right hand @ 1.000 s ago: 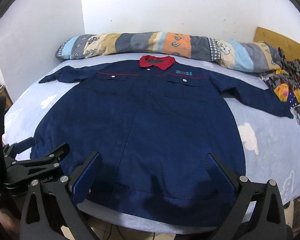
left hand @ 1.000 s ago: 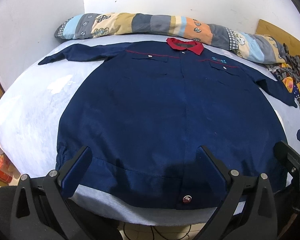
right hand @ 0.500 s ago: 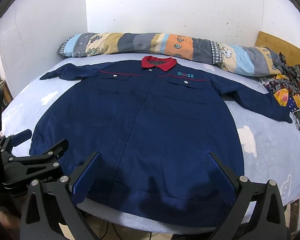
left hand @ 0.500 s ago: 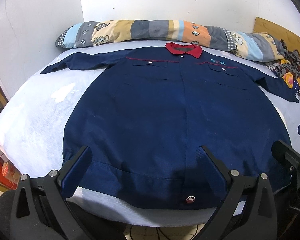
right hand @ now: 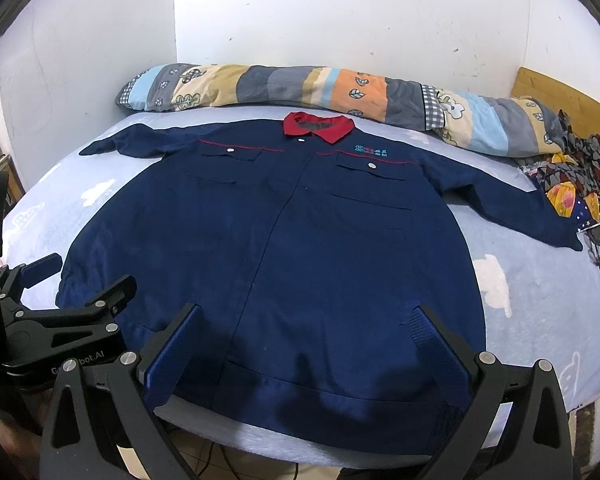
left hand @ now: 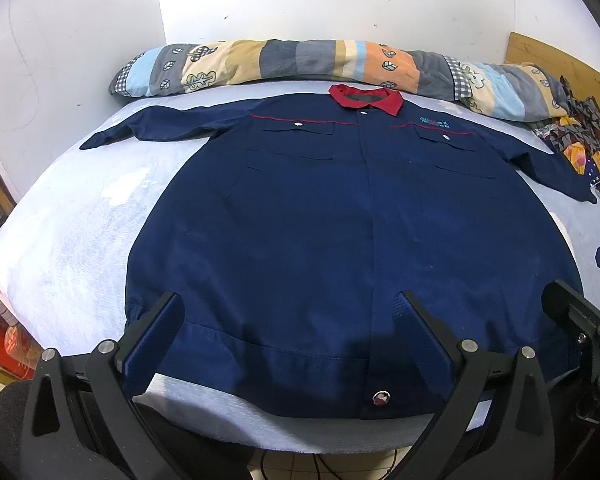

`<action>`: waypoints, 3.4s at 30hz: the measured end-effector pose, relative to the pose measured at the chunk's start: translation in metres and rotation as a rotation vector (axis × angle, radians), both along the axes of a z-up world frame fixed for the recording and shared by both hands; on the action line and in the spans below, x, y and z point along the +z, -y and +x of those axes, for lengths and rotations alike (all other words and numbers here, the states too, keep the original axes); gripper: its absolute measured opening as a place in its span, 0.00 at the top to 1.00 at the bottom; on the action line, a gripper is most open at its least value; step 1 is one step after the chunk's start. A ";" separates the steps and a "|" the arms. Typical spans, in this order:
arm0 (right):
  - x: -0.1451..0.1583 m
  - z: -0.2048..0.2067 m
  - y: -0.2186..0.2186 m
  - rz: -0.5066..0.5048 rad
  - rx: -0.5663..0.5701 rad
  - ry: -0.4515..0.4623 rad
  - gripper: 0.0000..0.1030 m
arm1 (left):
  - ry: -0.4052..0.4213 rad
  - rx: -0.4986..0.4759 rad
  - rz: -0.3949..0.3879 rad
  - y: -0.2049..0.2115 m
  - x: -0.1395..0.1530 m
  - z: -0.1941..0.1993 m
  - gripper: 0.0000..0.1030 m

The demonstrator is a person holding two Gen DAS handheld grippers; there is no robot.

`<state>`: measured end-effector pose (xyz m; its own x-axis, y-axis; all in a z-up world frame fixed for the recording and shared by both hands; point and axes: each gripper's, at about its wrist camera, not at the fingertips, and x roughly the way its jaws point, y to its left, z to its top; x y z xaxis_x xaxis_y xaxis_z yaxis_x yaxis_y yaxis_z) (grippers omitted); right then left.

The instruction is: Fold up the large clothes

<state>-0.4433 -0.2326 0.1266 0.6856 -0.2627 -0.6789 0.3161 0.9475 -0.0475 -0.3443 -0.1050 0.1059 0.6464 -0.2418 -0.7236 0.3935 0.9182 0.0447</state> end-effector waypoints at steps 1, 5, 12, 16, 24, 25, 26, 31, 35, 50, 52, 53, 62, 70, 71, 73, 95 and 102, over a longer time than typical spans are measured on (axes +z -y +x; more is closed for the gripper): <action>0.000 0.000 0.000 0.000 0.001 0.000 0.00 | 0.000 0.000 0.001 0.000 0.000 -0.001 0.00; 0.000 0.000 0.000 -0.001 0.000 -0.001 0.00 | 0.001 0.000 0.000 0.000 0.000 -0.002 0.00; 0.000 0.000 0.001 -0.001 -0.005 -0.006 0.00 | 0.004 -0.001 0.003 0.000 0.000 -0.004 0.00; 0.000 -0.001 0.002 -0.002 -0.007 -0.006 0.00 | 0.005 0.000 0.004 0.001 0.000 -0.005 0.00; -0.001 -0.001 0.003 -0.004 -0.012 -0.007 0.00 | 0.009 -0.001 0.004 0.000 0.000 -0.008 0.00; -0.001 -0.001 0.003 -0.005 -0.015 -0.008 0.00 | 0.015 0.000 0.004 0.001 0.001 -0.008 0.00; 0.000 -0.002 0.004 -0.005 -0.019 -0.007 0.00 | 0.022 -0.001 0.004 0.001 0.002 -0.008 0.00; 0.013 -0.012 0.030 0.049 -0.071 0.047 0.00 | 0.074 -0.029 -0.024 0.011 0.023 0.001 0.00; 0.032 -0.027 0.074 0.107 -0.149 0.155 0.00 | 0.136 -0.062 -0.010 0.036 0.038 0.035 0.00; 0.037 -0.105 0.367 0.470 -0.643 0.204 0.02 | 0.173 -0.180 0.031 0.114 0.034 0.118 0.00; 0.026 -0.120 0.409 0.572 -0.718 0.262 0.04 | 0.168 -0.184 0.026 0.114 0.034 0.121 0.00; 0.022 -0.123 0.422 0.605 -0.736 0.279 0.08 | 0.158 -0.183 0.022 0.115 0.034 0.125 0.00; -0.027 -0.115 0.525 0.768 -0.897 0.362 0.49 | 0.116 -0.151 0.020 0.117 0.026 0.140 0.00; -0.063 -0.098 0.581 0.817 -0.934 0.376 0.55 | 0.113 -0.174 0.074 0.128 0.014 0.142 0.00; -0.067 -0.094 0.587 0.814 -0.947 0.369 0.56 | 0.113 -0.177 0.078 0.129 0.013 0.141 0.00; -0.074 -0.090 0.593 0.816 -0.951 0.369 0.58 | 0.114 -0.178 0.078 0.130 0.011 0.141 0.00; -0.066 -0.076 0.625 0.645 -0.889 0.555 0.91 | 0.095 -0.192 0.110 0.140 0.001 0.140 0.00; 0.016 -0.072 0.610 0.520 -0.846 0.579 0.91 | 0.102 -0.174 0.078 0.129 0.009 0.139 0.00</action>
<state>-0.5157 -0.8429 0.1430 0.6678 -0.5682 -0.4807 0.7074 0.2838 0.6473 -0.2049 -0.2337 0.1151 0.6712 -0.3015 -0.6773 0.5352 0.8292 0.1612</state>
